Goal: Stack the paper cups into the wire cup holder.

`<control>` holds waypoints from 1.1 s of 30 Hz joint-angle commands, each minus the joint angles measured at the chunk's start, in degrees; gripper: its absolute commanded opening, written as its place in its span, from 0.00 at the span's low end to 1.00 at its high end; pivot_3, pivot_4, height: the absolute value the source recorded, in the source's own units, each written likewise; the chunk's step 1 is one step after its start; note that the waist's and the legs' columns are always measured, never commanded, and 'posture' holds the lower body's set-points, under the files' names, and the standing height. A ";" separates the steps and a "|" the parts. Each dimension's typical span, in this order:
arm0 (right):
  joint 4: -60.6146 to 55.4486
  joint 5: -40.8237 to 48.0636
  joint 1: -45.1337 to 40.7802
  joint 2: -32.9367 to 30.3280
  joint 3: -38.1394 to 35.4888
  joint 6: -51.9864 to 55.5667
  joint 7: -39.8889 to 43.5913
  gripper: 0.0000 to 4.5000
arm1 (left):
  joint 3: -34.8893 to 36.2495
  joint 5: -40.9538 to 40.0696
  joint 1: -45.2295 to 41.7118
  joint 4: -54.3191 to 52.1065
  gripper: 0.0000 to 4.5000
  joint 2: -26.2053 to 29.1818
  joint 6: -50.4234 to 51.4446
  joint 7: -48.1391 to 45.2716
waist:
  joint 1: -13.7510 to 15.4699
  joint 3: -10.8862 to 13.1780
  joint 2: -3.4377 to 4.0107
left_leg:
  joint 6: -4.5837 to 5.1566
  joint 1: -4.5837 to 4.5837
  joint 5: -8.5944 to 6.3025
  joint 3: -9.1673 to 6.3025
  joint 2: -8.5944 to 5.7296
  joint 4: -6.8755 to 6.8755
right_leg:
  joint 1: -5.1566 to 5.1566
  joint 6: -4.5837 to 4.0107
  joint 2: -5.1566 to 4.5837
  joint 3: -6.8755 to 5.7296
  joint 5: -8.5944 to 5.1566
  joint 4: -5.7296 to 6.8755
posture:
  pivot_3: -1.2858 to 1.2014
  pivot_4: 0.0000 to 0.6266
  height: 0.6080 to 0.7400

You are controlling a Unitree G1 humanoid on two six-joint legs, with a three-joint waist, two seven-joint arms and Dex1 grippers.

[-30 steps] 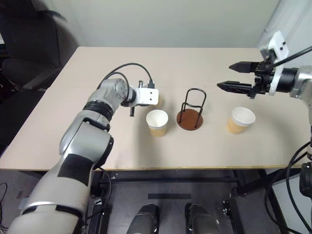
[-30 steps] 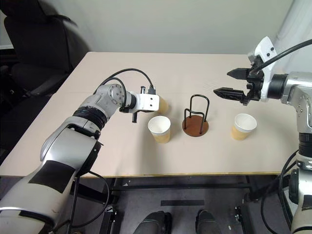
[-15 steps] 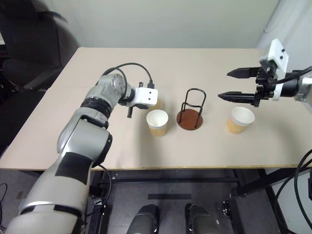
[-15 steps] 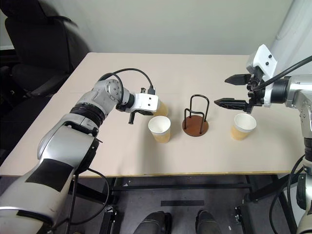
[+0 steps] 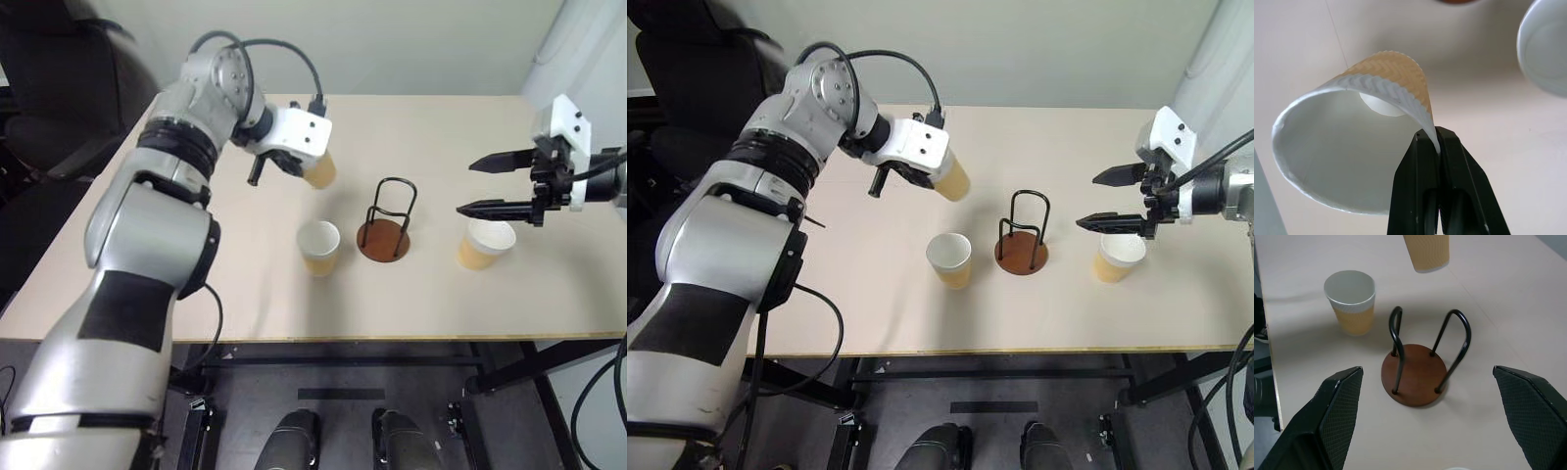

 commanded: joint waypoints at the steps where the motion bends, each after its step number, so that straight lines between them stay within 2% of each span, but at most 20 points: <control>1: -1.03 1.06 -4.52 -2.78 -1.16 1.73 1.75 0.96 | 2.01 -2.12 -3.91 -0.60 0.01 -1.34 -0.27 -2.76 | 0.05 0.01 -0.02 | 0.00 -0.01 0.00 0.09 -0.06 -0.03 | -0.05 0.00 0.08 -0.05 -0.03 0.01 | 0.52 0.24 1.00; 6: -2.65 2.41 -7.41 -5.47 -1.48 4.61 3.46 0.96 | 2.93 -3.40 -4.88 -0.66 0.01 -3.41 -0.46 -5.59 | -0.06 0.03 -0.05 | 0.09 -0.08 -0.13 0.09 0.00 0.01 | -0.05 0.03 0.00 -0.10 -0.18 0.00 | 0.52 0.24 1.00; 11: -4.74 3.62 -8.65 -7.28 -1.94 6.95 3.55 0.96 | 2.67 -3.35 -5.31 -0.68 0.01 -5.19 -0.92 -5.87 | -0.11 0.03 -0.04 | 0.21 -0.10 -0.23 0.15 -0.05 0.05 | -0.09 0.44 -0.17 -0.09 -0.20 0.07 | 0.52 0.24 1.00; 33: -6.61 4.51 -4.92 -14.03 -3.69 8.18 2.92 0.96 | 3.44 -4.69 -7.28 -0.37 0.01 -12.61 0.11 -3.99 | 0.37 0.03 -0.02 | 0.67 -0.35 -0.57 0.31 -0.34 0.98 | 0.18 1.21 -0.51 -0.06 -0.32 0.06 | 0.52 0.24 1.00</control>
